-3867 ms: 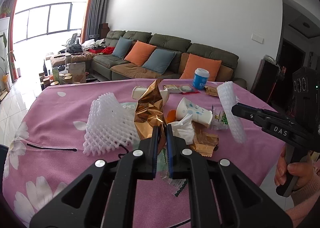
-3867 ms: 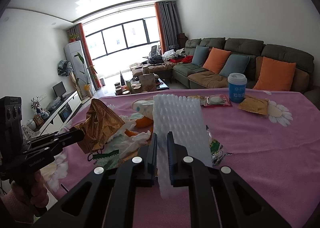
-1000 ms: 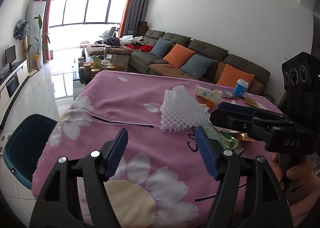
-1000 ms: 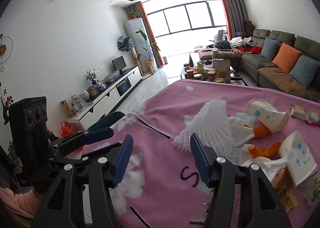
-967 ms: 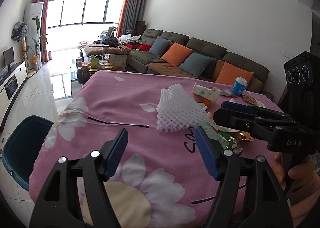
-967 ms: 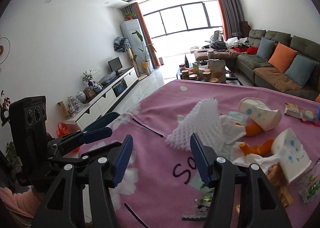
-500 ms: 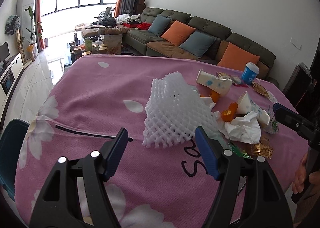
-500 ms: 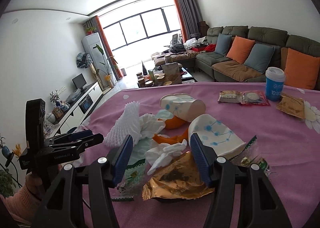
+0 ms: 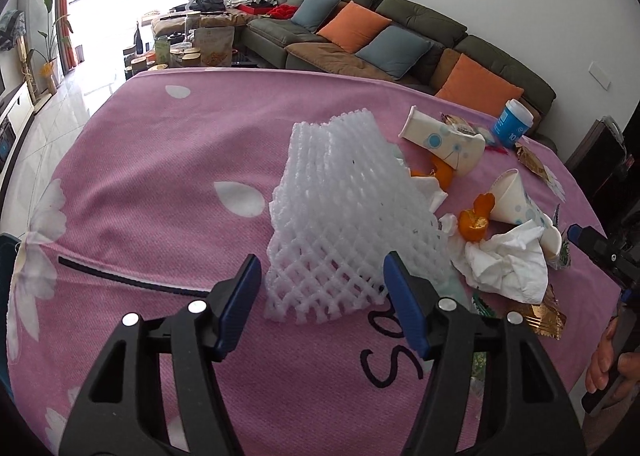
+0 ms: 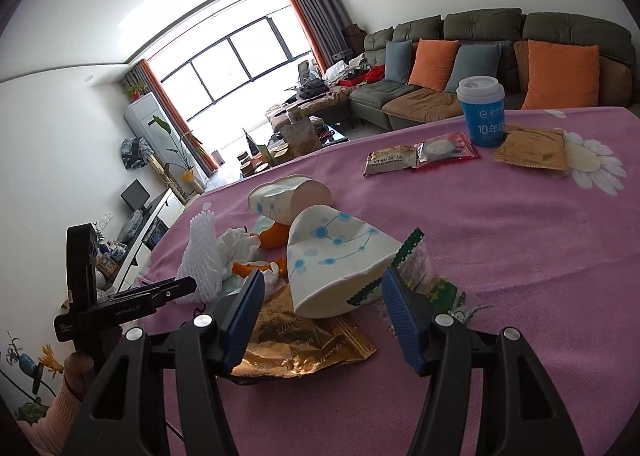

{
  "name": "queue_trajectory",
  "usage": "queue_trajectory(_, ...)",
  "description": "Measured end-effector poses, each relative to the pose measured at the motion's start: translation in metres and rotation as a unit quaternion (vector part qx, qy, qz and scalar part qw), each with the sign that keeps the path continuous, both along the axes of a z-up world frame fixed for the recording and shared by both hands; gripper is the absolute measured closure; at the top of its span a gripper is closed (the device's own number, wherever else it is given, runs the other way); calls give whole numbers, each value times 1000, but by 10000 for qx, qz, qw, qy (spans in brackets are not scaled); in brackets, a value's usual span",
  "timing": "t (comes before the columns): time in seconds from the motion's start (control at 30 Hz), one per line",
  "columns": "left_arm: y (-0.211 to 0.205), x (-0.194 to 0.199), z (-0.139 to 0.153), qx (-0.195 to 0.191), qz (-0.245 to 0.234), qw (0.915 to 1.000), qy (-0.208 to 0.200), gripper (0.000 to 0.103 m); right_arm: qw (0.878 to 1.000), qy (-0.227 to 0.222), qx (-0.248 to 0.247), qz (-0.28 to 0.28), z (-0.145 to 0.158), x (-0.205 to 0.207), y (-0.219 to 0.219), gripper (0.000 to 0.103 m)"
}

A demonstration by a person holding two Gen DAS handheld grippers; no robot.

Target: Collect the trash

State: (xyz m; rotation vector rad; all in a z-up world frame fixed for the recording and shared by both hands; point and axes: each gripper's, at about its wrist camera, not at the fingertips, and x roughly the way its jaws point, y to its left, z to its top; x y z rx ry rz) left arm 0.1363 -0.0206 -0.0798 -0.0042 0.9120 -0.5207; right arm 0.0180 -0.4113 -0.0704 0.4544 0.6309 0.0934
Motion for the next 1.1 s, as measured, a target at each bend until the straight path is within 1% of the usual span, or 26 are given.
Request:
queue_trajectory(0.07, 0, 0, -2, 22, -2, 10000, 33, 54, 9998, 47, 173, 23, -5, 3, -1, 44)
queue_trajectory(0.1, 0, -1, -2, 13, -13, 10000, 30, 57, 9997, 71, 252, 33, -6, 3, 0, 44)
queue_trajectory(0.17, 0, -1, -3, -33, -30, 10000, 63, 67, 9988, 123, 476, 60, -11, 8, -2, 45)
queue_trajectory(0.2, 1, -2, -4, -47, -34, 10000, 72, 69, 9982, 148, 579, 94, -14, 10, -3, 45)
queue_trajectory(0.27, 1, -3, -4, -76, -29, 9999, 77, 76, 9976, 214, 660, 77, -18, 14, -3, 48)
queue_trajectory(0.3, 2, -3, -4, -102, -24, 9999, 82, 77, 9971, 246, 714, 73, -20, 15, -3, 50)
queue_trajectory(0.37, 4, -4, -3, -161, -11, 9998, 89, 82, 9953, 265, 925, 93, -24, 18, -6, 56)
queue_trajectory(0.4, 5, -4, -3, -174, 1, 9998, 77, 83, 9946, 266, 1001, 86, -26, 19, -7, 58)
queue_trajectory(0.47, 6, -5, -2, -212, 17, 9998, 63, 87, 9934, 298, 1108, 83, -30, 22, -9, 69)
queue_trajectory(0.5, 8, -6, -1, -226, 27, 9997, 55, 87, 9924, 299, 1192, 84, -31, 22, -9, 72)
queue_trajectory(0.57, 10, -9, 0, -270, 30, 9996, 28, 90, 9910, 290, 1297, 123, -33, 23, -10, 87)
queue_trajectory(0.67, 16, -15, 4, -326, 33, 9995, -44, 90, 9914, 213, 1278, 160, -30, 21, -8, 93)
queue_trajectory(0.8, 23, -24, 10, -389, 52, 9992, -108, 91, 9937, 22, 1103, 216, -19, 17, -3, 98)
queue_trajectory(1.03, 41, -43, 24, -563, 142, 9978, -323, 91, 9969, -273, 689, 277, 4, 11, 11, 98)
queue_trajectory(1.1, 48, -50, 29, -552, 184, 9974, -436, 91, 9971, -364, 575, 329, 10, 11, 16, 98)
